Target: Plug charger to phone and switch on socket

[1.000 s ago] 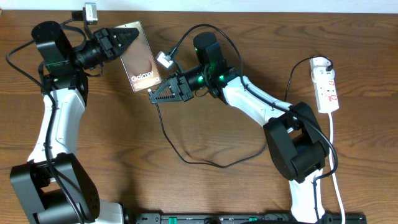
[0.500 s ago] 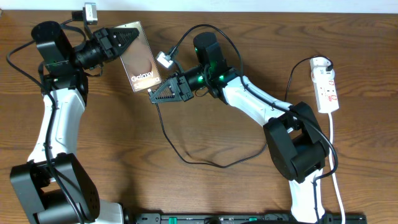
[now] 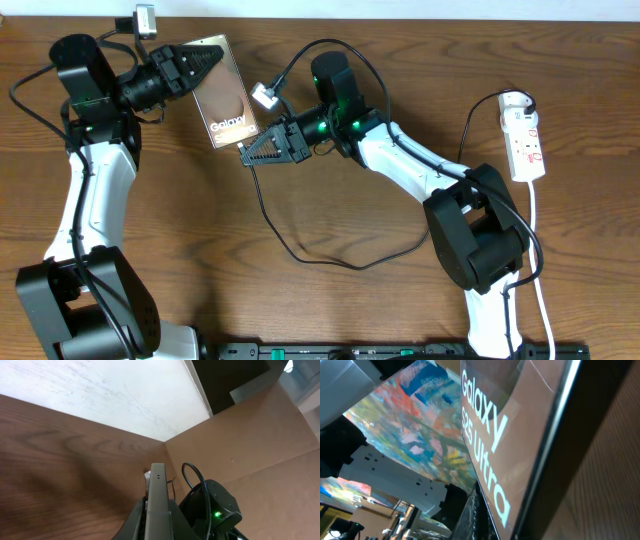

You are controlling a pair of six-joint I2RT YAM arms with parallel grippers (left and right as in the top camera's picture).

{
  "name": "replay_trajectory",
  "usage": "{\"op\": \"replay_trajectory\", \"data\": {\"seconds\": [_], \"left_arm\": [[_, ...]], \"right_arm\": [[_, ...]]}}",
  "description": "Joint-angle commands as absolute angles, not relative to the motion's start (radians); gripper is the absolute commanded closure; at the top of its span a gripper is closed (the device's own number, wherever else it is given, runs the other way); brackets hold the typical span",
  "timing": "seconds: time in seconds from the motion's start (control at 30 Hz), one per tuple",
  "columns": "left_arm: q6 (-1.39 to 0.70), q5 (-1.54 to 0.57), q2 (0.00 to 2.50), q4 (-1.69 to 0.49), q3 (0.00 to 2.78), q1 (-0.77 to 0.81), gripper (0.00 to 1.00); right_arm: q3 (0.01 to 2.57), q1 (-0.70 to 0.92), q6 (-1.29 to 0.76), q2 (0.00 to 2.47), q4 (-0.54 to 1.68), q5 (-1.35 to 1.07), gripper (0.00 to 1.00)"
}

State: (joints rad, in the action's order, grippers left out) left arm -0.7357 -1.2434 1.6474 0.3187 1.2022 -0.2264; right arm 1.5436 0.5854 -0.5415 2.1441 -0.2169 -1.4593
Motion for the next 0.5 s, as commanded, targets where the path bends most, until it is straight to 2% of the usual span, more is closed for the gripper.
{"op": "replay_trajectory", "data": {"seconds": [0.0,0.47], "left_arm": [[-0.737,-1.302,1.646,0.319,1.208,-0.216,0.93],[-0.726,-1.294,1.646,0.317,1.208,-0.179,0.92]], "right_arm": [[1.556,0.579,-0.546,2.145,-0.229,-1.445,0.99],[1.556,0.579,-0.614,2.145,-0.255,-1.395,0.99]]}}
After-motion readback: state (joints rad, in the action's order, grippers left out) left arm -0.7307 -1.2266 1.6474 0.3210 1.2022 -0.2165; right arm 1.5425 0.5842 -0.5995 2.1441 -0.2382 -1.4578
